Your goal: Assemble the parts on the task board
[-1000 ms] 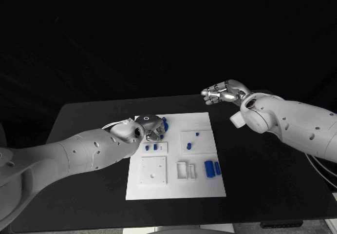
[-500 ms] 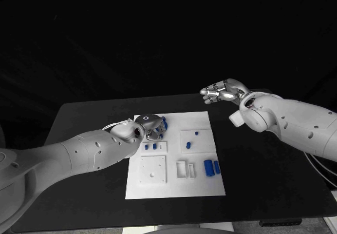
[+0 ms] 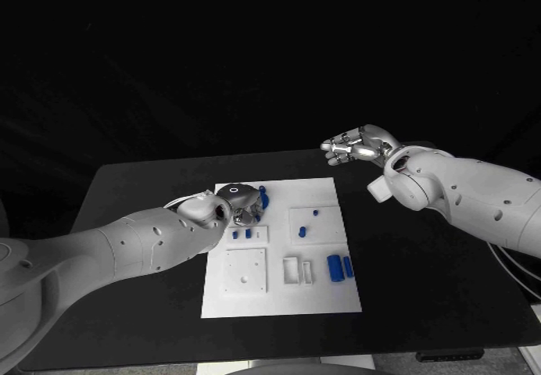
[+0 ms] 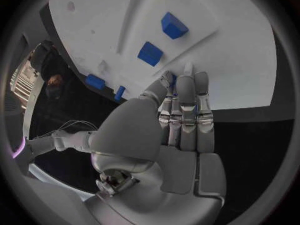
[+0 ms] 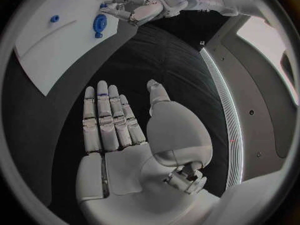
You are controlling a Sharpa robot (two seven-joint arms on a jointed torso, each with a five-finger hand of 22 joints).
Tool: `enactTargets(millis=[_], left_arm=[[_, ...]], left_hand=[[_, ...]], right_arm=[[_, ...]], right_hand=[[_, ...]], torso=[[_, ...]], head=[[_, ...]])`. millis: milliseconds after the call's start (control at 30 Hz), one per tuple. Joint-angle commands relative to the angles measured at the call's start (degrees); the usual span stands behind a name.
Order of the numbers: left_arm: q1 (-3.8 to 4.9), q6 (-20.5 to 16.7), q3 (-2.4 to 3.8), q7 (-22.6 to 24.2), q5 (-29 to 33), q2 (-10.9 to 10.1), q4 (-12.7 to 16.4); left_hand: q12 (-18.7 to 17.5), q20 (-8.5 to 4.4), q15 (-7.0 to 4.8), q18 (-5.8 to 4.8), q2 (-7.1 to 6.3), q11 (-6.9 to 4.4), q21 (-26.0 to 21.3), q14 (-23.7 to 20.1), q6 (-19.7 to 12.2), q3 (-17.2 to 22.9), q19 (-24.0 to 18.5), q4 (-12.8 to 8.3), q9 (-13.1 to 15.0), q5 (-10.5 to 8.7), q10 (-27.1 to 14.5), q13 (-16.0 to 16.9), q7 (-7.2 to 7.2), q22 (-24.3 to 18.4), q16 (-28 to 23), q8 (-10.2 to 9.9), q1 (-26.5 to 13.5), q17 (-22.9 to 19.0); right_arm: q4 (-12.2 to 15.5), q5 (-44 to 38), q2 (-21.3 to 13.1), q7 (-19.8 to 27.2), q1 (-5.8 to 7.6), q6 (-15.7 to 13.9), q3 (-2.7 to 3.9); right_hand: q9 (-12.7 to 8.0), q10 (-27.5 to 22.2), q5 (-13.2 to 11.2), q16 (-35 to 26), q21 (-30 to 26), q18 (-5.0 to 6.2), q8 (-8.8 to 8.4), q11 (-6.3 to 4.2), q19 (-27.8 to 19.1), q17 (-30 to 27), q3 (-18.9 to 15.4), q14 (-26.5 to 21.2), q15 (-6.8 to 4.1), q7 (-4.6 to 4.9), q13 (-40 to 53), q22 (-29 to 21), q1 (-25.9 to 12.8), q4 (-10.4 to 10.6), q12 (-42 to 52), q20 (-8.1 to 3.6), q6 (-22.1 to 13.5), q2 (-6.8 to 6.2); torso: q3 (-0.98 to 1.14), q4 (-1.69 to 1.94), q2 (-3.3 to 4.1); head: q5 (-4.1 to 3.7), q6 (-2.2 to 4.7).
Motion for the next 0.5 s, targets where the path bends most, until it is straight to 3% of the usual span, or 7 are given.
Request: enactTargets(millis=[33, 200, 500], left_arm=[[-0.14, 2.50, 0.02, -0.03, 0.29, 0.27, -0.04], [-0.28, 2.83, 0.02, -0.02, 0.29, 0.44, -0.28], [-0.48, 3.37, 0.02, 0.24, 0.30, 0.57, -0.50]], left_hand=[[-0.26, -0.02, 0.09, 0.68, 0.37, -0.06, 0.51, 0.28, 0.25, -0.02, 0.11, -0.22, 0.00, 0.15, 0.22, -0.04, 0.06, 1.48, 0.12, -0.23, 0.14, 0.05], [-0.30, 0.05, 0.08, 0.80, 0.60, 0.00, 3.48, 0.44, -0.01, -0.16, -1.31, -0.55, 0.00, 0.17, -0.09, -0.05, -0.01, 1.32, 0.07, -0.22, -0.24, 0.28], [-0.29, 0.15, 0.14, 0.83, 0.79, -0.12, 3.81, 0.59, 0.27, -0.23, -1.39, -0.27, 0.03, 0.15, 0.04, -0.05, -0.16, 1.25, 0.13, -0.18, -0.71, 0.33]], right_arm=[[0.12, -0.31, 0.07, 0.49, -0.02, 0.49, 0.03], [0.13, -0.31, 0.07, 0.49, -0.02, 0.50, 0.03], [0.16, -0.31, 0.03, 0.47, -0.02, 0.50, 0.03]], right_hand=[[-0.05, -0.25, 0.22, -0.28, -0.03, -0.43, -0.04, 0.00, -0.29, -0.04, 0.07, -0.34, 0.05, 0.08, -0.05, -0.06, -0.41, -0.22, -0.18, 0.12, -0.05, 0.09], [-0.05, -0.22, 0.24, -0.29, -0.04, -0.43, -0.04, -0.03, -0.28, -0.04, 0.07, -0.34, 0.05, 0.07, -0.05, -0.06, -0.45, -0.22, -0.17, 0.10, 0.07, 0.13], [-0.05, -0.22, 0.24, -0.29, -0.04, -0.43, -0.04, -0.03, -0.28, -0.04, 0.07, -0.34, 0.05, 0.07, -0.05, -0.06, -0.45, -0.22, -0.17, 0.10, 0.07, 0.13]], torso=[[-0.01, 0.01, 0.01], [0.00, -0.06, 0.04], [0.04, -0.01, 0.02]], head=[[0.03, -0.08], [0.02, -0.08], [-0.03, -0.19]])
